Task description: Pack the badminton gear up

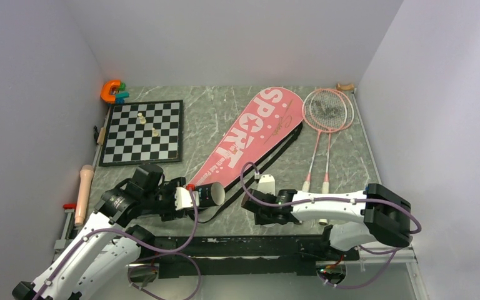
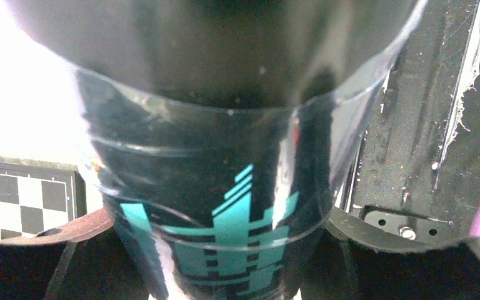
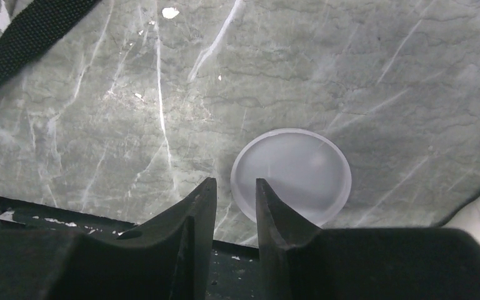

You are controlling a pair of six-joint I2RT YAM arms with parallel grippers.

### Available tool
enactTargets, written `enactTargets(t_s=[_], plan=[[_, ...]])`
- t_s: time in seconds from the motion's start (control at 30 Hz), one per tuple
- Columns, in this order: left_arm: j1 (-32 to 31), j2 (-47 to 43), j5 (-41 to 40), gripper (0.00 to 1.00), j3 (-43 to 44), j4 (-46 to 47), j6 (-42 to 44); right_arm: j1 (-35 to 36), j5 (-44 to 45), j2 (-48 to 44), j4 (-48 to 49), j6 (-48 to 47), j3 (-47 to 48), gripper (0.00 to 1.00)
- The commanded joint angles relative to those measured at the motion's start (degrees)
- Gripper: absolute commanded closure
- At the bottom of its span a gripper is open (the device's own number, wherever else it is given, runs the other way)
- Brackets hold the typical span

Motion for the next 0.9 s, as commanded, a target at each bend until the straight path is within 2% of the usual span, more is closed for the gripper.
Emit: enactTargets(t_s=[0.0, 0.2, 0.33, 0.37, 0.47, 0.57, 0.73, 0.87], plan=[[-0.11, -0.35, 1.33, 1.0, 1.69, 1.3, 1.27, 0.18, -1.41, 1.86, 3.65, 0.82, -0.97, 0.68], [-0.12, -0.42, 1.2, 1.0, 1.69, 1.4, 1.34, 0.69, -2.01, 4.16, 4.69, 1.19, -1.5, 0.8], [-0.09, -0.37, 1.27, 1.0, 1.86, 1.2, 1.32, 0.67, -0.57, 2.93, 2.0, 0.39, 1.11, 0.98], [-0.11, -0.33, 1.24, 1.0, 1.91, 1.08, 1.38, 0.62, 0.39, 1.44, 0.38, -0.18, 2.5, 1.0], [-0.13, -0.2, 1.31, 1.0, 1.87, 1.04, 1.41, -0.05, 2.58, -5.79, -3.87, -2.74, 7.4, 1.0], [-0.14, -0.03, 1.55, 1.0, 2.03, 1.36, 1.15, -1.15, 1.02, -14.71, -2.07, -7.3, 10.15, 1.0], [-0.15, 0.18, 2.03, 1.0, 1.96, 1.83, 1.15, -2.69, -12.13, -25.99, 9.21, -16.21, 10.12, 1.0], [-0.15, 0.33, 2.35, 1.0, 1.98, 2.11, 1.1, -2.73, -19.6, -28.0, 17.5, -19.57, 9.19, 1.0]])
